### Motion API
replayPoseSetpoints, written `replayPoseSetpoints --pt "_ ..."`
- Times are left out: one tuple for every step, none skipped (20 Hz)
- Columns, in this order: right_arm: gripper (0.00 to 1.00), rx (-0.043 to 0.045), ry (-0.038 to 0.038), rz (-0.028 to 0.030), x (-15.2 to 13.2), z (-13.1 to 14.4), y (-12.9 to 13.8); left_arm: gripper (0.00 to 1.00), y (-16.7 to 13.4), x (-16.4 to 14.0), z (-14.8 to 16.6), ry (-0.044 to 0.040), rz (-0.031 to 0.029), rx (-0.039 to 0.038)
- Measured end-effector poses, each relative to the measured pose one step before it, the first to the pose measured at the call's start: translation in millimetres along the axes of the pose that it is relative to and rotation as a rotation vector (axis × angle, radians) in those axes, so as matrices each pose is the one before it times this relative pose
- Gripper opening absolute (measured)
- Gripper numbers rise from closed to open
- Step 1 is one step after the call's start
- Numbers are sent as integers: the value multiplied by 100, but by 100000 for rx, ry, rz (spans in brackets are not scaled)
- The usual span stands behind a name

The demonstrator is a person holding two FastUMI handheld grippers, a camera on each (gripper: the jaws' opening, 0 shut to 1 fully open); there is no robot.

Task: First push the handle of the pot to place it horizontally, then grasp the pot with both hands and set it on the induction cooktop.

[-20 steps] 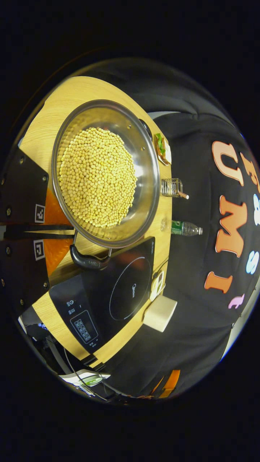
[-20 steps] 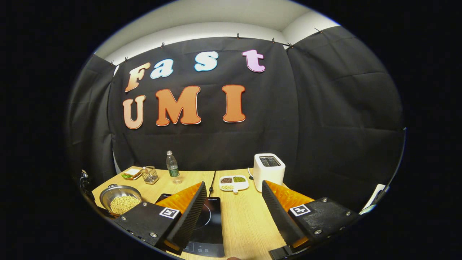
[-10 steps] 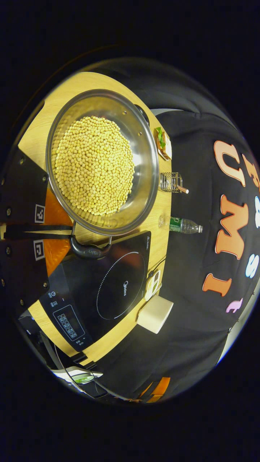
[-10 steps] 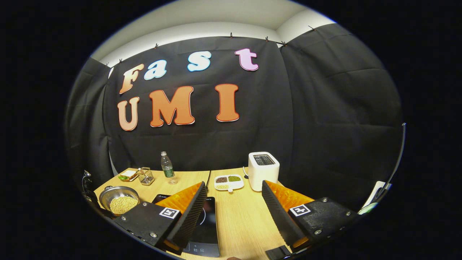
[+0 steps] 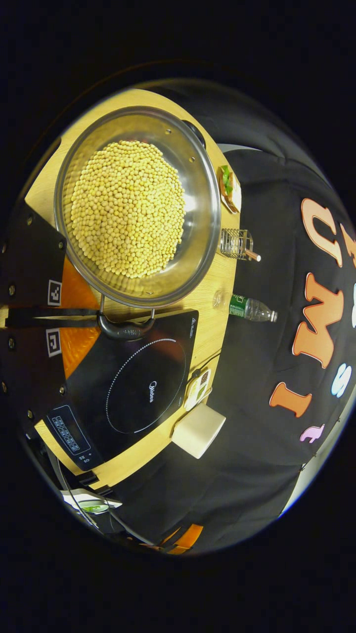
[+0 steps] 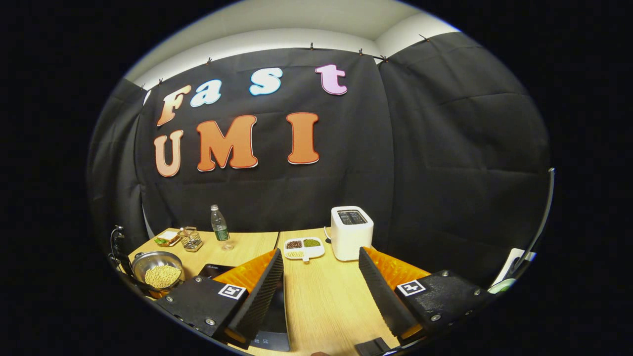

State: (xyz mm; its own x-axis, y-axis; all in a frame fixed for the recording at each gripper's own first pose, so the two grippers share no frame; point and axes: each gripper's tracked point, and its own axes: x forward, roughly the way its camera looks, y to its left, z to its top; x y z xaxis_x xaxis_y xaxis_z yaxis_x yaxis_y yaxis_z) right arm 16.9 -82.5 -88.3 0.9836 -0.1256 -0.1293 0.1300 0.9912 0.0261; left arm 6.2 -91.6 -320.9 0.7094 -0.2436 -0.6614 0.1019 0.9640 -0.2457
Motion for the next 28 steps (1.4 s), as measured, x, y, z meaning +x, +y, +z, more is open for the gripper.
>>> replayPoseSetpoints --pt "95 61 137 -199 161 -8 -18 2 76 336 156 102 584 837" --pt "95 37 105 -211 160 -131 -175 2 -5 244 203 -135 425 932" --pt "95 83 98 -184 108 -39 -123 2 -21 189 146 -125 332 582" --pt "95 89 94 -117 98 -64 105 2 66 174 162 -42 245 265" --pt "95 44 122 -46 96 -22 -32 2 64 79 38 -167 110 91" --pt "95 -25 34 -21 24 -96 -29 2 -38 14 69 -28 10 8" --pt "95 -125 27 -18 -21 -60 -2 2 26 158 78 -115 1 -134" --pt "95 -206 -23 64 142 -10 134 2 -6 58 72 -92 -25 -107" --pt "95 -221 3 61 75 18 23 2 44 155 47 -122 -8 -40" --pt "95 -193 -12 132 79 24 170 2 27 -14 91 -85 14 86" --pt "95 -146 -14 99 38 -10 66 2 16 98 11 -98 31 100" --pt "95 -164 -17 46 138 -7 101 2 42 58 124 -63 21 188" --pt "95 -180 33 -74 75 -28 22 2 -36 85 24 -103 32 234" --pt "95 -197 30 -82 69 -9 4 2 -36 -10 82 -39 23 268" --pt "95 -109 63 -107 54 5 36 2 91 96 -13 -75 74 200" --pt "95 -91 105 -28 108 10 36 2 -12 62 139 -89 47 127" --pt "95 -15 109 -58 31 -155 -21 2 6 208 12 -60 38 185" --pt "95 -49 158 -84 112 -93 -39 2 49 64 136 -71 54 172" --pt "95 -41 85 -67 15 -130 65 2 -16 38 7 -84 19 218" --pt "95 -90 206 -27 157 15 109 2 15 48 118 -70 11 260" --pt "95 -86 225 -26 115 -35 4 2 31 219 72 -114 -17 294" --pt "95 -120 210 -15 85 -184 55 2 48 185 122 -73 -44 197" --pt "95 -78 216 -97 134 -82 -19 2 4 105 50 -102 -49 187" --pt "95 -80 236 -64 200 -69 92 2 50 141 137 -116 -72 169" --pt "95 -8 215 -57 162 -9 118 2 -14 79 33 -110 -79 135" --pt "95 1 210 -33 115 -120 26 2 53 185 181 -110 -43 88" --pt "95 -52 141 -64 90 -63 6 2 0 28 13 -99 -58 199" --pt "100 -65 76 -119 171 -58 35 2 -3 103 156 -94 -77 296"
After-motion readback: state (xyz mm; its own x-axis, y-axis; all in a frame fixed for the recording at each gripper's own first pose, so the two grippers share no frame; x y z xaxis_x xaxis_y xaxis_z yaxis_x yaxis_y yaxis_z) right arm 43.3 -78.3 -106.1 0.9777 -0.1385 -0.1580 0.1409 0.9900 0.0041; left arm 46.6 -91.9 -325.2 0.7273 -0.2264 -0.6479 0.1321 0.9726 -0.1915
